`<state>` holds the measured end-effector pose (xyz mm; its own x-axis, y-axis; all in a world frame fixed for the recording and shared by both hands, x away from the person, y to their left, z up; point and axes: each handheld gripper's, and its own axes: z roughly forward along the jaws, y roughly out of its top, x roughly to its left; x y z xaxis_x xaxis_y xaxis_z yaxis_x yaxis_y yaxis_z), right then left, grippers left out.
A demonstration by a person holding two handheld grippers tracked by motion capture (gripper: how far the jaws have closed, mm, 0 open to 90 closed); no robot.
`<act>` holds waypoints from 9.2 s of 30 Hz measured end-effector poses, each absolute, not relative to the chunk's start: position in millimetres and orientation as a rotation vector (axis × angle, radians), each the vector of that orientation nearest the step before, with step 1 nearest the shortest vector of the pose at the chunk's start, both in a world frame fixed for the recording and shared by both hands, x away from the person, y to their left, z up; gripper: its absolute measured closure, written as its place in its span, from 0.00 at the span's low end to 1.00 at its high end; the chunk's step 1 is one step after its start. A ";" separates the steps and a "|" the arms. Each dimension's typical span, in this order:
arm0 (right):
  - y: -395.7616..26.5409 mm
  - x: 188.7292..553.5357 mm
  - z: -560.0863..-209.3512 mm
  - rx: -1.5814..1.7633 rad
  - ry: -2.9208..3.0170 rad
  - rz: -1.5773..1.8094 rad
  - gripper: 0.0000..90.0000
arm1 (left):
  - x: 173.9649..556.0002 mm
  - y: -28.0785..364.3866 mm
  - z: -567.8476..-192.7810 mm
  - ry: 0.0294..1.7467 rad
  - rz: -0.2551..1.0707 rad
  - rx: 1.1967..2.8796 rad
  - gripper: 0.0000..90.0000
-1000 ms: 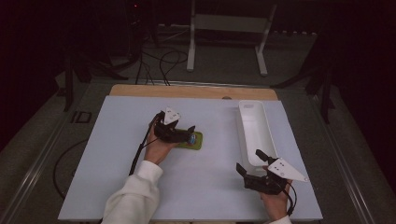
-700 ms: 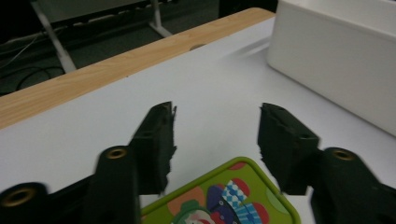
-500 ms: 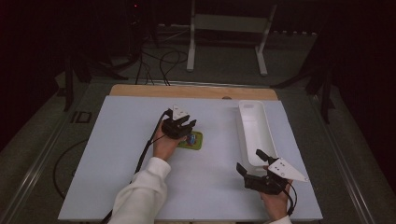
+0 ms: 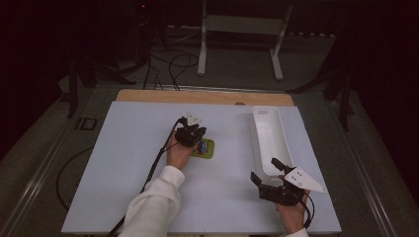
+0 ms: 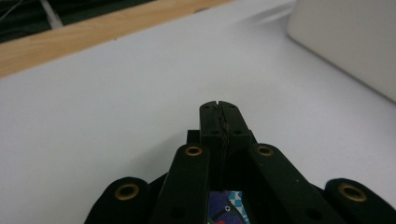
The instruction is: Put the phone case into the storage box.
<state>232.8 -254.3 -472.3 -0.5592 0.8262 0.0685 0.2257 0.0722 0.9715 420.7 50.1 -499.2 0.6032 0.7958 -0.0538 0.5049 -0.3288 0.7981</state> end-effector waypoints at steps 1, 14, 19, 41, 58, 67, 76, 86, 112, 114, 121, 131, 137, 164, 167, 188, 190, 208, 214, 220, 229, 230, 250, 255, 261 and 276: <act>-254.3 232.7 -472.2 1.041 1.838 1.515 0.11 | 421.3 49.2 -500.9 1.031 0.446 2.008 1.00; -255.0 232.9 -472.1 1.045 1.835 1.520 0.11 | 430.5 39.1 -518.3 1.094 0.411 2.062 1.00; -255.5 233.0 -471.9 1.044 1.833 1.521 0.11 | 432.9 34.7 -520.6 1.125 0.385 2.064 1.00; -256.1 232.9 -471.4 1.046 1.831 1.518 0.11 | 422.7 32.1 -520.5 1.163 0.330 2.102 1.00; -254.6 232.5 -471.5 1.038 1.837 1.512 0.11 | 362.6 60.1 -518.4 1.113 0.319 2.150 1.00; -251.9 233.0 -472.2 1.031 1.845 1.505 0.11 | 323.2 79.2 -514.8 1.066 0.318 2.203 1.00; -252.4 233.6 -472.3 1.033 1.841 1.500 0.11 | 291.4 108.8 -511.8 1.078 0.346 2.226 1.00; -252.7 236.2 -472.8 1.025 1.840 1.488 0.11 | 276.2 162.8 -513.9 1.247 0.385 2.121 1.00; -259.6 243.4 -474.0 1.020 1.855 1.465 0.11 | 247.5 206.0 -462.7 0.953 0.572 1.842 0.61; -260.5 243.6 -473.9 1.026 1.860 1.461 0.11 | 241.5 214.2 -457.8 0.939 0.588 1.815 0.58; -263.3 246.2 -471.4 1.011 1.864 1.475 0.10 | 223.9 240.4 -454.3 1.005 0.724 1.723 0.17; -262.2 246.1 -476.1 0.990 1.891 1.491 0.10 | 213.1 260.9 -466.3 1.041 0.747 1.715 0.01; -262.4 243.5 -478.0 0.988 1.887 1.498 0.10 | 212.8 263.6 -470.6 1.058 0.748 1.722 0.00; -259.8 241.8 -481.0 1.010 1.891 1.482 0.10 | 250.7 234.3 -468.4 1.168 0.626 1.992 0.00; -259.9 241.8 -480.9 1.010 1.890 1.482 0.10 | 257.3 230.6 -469.8 1.181 0.608 2.018 0.00; -260.1 241.5 -480.8 1.017 1.888 1.478 0.10 | 293.3 212.4 -480.1 1.265 0.534 2.152 0.00; -260.2 241.6 -480.8 1.018 1.888 1.478 0.10 | 295.8 212.1 -482.2 1.274 0.529 2.161 0.00; -260.2 241.6 -480.8 1.020 1.885 1.477 0.10 | 306.2 207.6 -494.7 1.292 0.502 2.204 0.00; -259.9 241.7 -481.0 1.018 1.888 1.474 0.10 | 308.1 205.8 -498.0 1.299 0.490 2.214 0.00; -260.2 241.7 -481.0 1.025 1.884 1.474 0.10 | 310.8 203.6 -502.9 1.303 0.473 2.227 0.00; -260.3 241.7 -481.0 1.024 1.884 1.472 0.10 | 312.1 199.8 -508.0 1.309 0.446 2.248 0.00; -260.3 241.8 -481.0 1.024 1.883 1.472 0.10 | 312.0 199.4 -508.2 1.307 0.442 2.250 0.00; -260.8 241.6 -480.6 1.024 1.879 1.467 0.10 | 310.6 199.2 -515.0 1.325 0.383 2.253 0.10; -260.9 241.7 -480.7 1.025 1.878 1.467 0.10 | 309.7 199.0 -513.9 1.333 0.373 2.255 0.14; -260.5 241.7 -480.7 1.024 1.880 1.466 0.10 | 310.6 198.4 -513.7 1.344 0.360 2.261 0.15; -260.1 241.6 -480.6 1.029 1.879 1.465 0.10 | 308.8 196.4 -512.8 1.331 0.388 2.266 0.17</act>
